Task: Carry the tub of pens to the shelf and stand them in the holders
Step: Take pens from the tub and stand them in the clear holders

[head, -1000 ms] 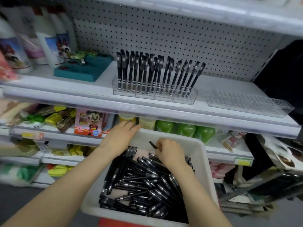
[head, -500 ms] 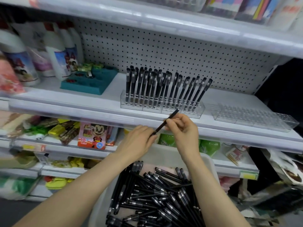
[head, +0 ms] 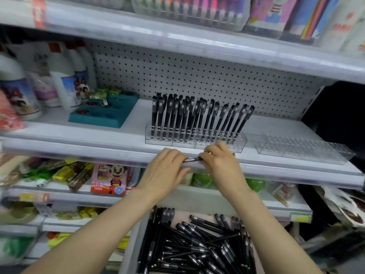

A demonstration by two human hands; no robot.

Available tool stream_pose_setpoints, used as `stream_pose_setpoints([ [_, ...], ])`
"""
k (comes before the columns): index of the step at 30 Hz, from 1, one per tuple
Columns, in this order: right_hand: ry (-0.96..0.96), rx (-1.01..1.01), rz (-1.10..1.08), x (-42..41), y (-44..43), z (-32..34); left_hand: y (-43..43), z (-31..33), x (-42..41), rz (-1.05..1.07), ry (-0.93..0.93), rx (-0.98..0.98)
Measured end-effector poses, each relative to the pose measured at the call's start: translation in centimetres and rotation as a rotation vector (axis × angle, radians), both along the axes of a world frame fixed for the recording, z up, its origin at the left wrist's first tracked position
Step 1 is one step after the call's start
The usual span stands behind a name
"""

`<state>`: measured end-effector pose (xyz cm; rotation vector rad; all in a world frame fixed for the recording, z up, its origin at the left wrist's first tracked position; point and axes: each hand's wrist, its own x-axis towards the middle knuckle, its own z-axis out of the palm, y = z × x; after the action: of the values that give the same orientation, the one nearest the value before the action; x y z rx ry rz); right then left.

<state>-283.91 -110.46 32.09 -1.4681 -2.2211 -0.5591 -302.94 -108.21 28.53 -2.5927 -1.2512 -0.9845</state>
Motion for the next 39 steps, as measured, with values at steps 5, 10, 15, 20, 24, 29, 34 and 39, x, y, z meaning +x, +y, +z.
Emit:
stream_pose_setpoints([
  [5,0.546,0.014,-0.097,1.5,1.4,5.2,1.9,1.2,-1.9,0.147,-0.049,0.088],
  [10,0.919,-0.014,-0.102,-0.3,4.1,8.2,3.4,1.4,-2.5,0.191,0.045,0.108],
  [15,0.864,-0.072,-0.145,-2.0,6.3,7.7,3.6,1.3,-2.4,0.202,0.056,0.097],
  [20,0.765,-0.161,-0.187,-2.5,7.3,5.7,3.6,1.2,-2.4,0.200,0.059,0.098],
  [24,0.762,-0.170,-0.191,-2.7,7.4,4.9,3.7,1.1,-2.5,0.195,0.056,0.096],
  [29,0.784,-0.187,-0.188,-2.5,7.2,4.6,3.5,1.1,-2.3,0.189,0.033,0.086],
  [34,0.845,-0.159,-0.148,-1.7,4.3,4.0,1.2,0.2,-2.6,0.175,-0.003,0.044],
  [39,0.723,-0.259,-0.058,-1.2,-2.0,-2.2,-2.3,-3.2,-3.8,0.185,-0.058,-0.055],
])
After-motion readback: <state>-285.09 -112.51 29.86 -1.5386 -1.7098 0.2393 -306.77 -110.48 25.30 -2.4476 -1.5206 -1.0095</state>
